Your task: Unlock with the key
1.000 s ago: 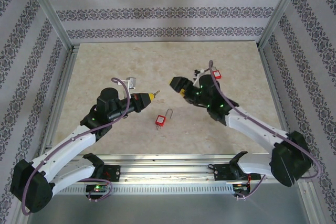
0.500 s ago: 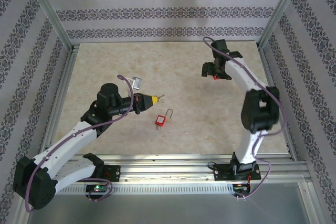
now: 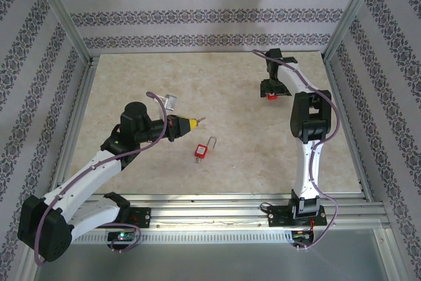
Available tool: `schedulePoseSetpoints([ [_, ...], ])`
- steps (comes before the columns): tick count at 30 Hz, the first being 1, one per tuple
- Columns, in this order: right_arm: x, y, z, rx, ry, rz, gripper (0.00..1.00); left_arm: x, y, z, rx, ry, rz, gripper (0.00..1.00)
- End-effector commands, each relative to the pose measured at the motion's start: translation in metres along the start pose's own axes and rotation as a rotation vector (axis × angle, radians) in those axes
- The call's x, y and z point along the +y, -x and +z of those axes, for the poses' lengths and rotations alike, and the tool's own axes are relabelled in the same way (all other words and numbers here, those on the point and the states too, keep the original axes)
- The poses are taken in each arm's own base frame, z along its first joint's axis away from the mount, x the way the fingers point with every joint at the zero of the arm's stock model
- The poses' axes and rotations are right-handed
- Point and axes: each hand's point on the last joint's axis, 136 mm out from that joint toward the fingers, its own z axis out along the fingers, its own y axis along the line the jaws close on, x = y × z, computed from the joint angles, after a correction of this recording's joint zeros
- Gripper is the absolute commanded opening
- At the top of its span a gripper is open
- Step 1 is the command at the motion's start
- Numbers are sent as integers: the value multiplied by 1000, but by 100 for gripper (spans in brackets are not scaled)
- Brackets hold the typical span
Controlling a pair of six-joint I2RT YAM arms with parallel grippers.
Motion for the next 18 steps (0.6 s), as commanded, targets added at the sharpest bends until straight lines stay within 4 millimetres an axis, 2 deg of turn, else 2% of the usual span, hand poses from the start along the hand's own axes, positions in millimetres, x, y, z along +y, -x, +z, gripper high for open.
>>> schedulePoseSetpoints([
  [1, 6, 2, 13, 33, 21, -43, 79, -9, 20, -2, -45, -25, 52, 0],
  [10, 11, 14, 30, 52, 61, -45, 69, 0, 22, -3, -49, 8, 28, 0],
  [18, 8, 14, 42, 80, 54, -50, 58, 6, 22, -3, -53, 28, 14, 0],
])
